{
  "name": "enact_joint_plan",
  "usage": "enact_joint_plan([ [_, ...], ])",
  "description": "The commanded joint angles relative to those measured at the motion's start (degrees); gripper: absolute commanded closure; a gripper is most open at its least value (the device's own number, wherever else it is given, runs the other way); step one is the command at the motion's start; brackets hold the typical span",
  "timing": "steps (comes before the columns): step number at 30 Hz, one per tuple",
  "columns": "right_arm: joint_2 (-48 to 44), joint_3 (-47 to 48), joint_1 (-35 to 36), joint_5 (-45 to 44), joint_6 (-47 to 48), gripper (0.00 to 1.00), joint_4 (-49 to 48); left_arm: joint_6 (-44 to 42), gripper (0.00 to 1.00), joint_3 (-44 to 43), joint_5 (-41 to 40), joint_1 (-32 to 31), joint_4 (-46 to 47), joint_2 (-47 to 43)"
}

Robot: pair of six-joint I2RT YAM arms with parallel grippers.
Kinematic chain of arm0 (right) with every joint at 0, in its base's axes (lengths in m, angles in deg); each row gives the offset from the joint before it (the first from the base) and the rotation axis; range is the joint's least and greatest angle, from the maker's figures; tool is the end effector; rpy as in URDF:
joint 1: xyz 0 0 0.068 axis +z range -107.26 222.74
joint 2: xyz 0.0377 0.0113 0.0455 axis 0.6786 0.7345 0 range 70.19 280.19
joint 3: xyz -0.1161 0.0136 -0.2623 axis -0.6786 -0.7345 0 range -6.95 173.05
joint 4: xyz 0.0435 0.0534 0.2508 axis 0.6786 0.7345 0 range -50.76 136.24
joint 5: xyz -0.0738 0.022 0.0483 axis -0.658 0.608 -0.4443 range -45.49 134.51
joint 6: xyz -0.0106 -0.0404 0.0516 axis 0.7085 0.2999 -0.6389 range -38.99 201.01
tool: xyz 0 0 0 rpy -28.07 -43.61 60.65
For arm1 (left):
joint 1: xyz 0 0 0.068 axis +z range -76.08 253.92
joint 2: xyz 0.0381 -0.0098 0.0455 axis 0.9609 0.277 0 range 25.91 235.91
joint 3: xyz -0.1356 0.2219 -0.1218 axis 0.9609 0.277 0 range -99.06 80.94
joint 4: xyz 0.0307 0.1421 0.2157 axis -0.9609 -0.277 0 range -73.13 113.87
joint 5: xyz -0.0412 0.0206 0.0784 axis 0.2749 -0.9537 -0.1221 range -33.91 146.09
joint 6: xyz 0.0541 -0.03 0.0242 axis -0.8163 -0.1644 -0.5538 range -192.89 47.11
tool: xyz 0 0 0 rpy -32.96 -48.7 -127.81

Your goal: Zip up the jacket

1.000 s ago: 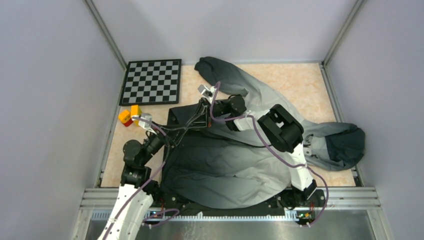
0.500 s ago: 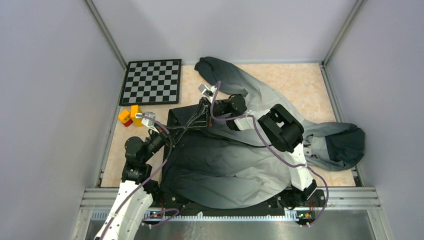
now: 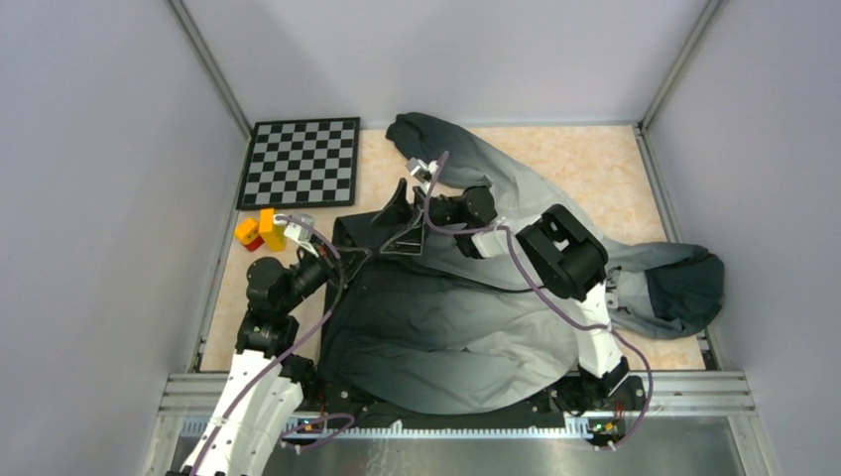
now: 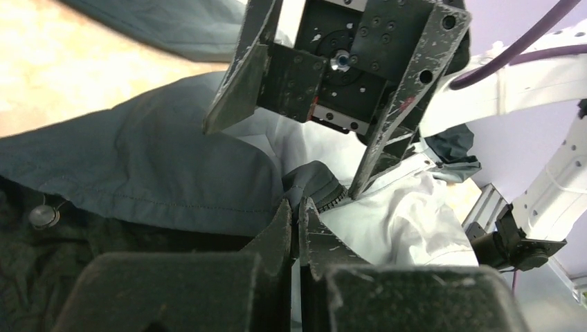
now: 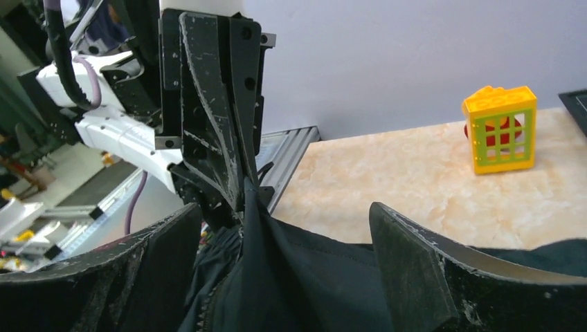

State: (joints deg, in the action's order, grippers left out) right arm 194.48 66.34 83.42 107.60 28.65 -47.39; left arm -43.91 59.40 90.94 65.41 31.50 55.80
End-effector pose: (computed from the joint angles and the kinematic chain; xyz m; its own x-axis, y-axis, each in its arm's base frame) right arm 0.3157 0.3331 0.2493 -0.3991 0.1295 -0.9077 -0.8656 -0.3796 0.3264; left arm 0.1391 -0.0512 0.2750 -0.3433 -0.3506 -0.8713 0.5947 0.6369 -0.4906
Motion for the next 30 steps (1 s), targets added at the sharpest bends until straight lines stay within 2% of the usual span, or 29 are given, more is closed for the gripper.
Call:
enact_joint_plan([
  [1, -7.6, -4.3, -2.1, -7.7, 5.2, 0.11, 4.5, 0.7, 1.0, -2.3, -1.6, 0.3, -1.9, 0.6],
  [6, -20.3, -10.0, -3.1, -26.0, 23.8, 0.1, 45.3, 0.8, 1.0, -4.8, -3.8, 0.3, -7.2, 1.2],
  [9, -26.4, -10.8, -3.0, -33.6, 29.4, 0.09, 61.7, -0.5, 1.0, -7.5, -3.1, 0.4, -11.4, 3.1],
  [13, -31.7, -11.6, -2.6, -34.8, 29.9, 0.09, 74.9, -3.1, 1.0, -12.3, -1.1, 0.7, -16.5, 7.8],
  [15, -34.5, -13.7, -1.9, -33.8, 29.1, 0.08, 76.3, -3.8, 1.0, -15.1, 0.1, 1.2, -20.7, 11.0],
  [17, -40.7, -18.6, 1.2, -38.4, 29.3, 0.08, 72.9, -3.8, 1.0, -17.0, 2.7, 1.8, -23.6, 13.6],
  [21, -48.0, -23.7, 15.5, -57.7, 38.6, 0.06, 69.3, -3.9, 1.0, -18.5, 6.2, 2.2, -25.8, 16.2],
  [22, -48.7, -24.4, 17.7, -60.4, 38.9, 0.09, 67.9, -4.2, 1.0, -18.8, 6.5, 2.3, -26.2, 16.5],
  [23, -49.0, -25.2, 19.0, -60.7, 38.1, 0.17, 65.7, -4.5, 1.0, -19.1, 6.6, 2.4, -26.9, 16.7],
  [24, -48.8, -25.6, 19.6, -60.9, 36.1, 0.26, 64.2, -4.7, 1.0, -19.4, 7.0, 2.4, -27.3, 16.6],
  [27, -47.0, -26.1, 20.6, -61.5, 27.0, 0.43, 59.3, -4.8, 1.0, -20.3, 7.9, 2.4, -28.2, 16.7],
  [30, -44.8, -25.6, 22.0, -64.4, 21.8, 0.46, 56.9, -5.4, 1.0, -21.7, 8.1, 2.4, -29.8, 16.9],
])
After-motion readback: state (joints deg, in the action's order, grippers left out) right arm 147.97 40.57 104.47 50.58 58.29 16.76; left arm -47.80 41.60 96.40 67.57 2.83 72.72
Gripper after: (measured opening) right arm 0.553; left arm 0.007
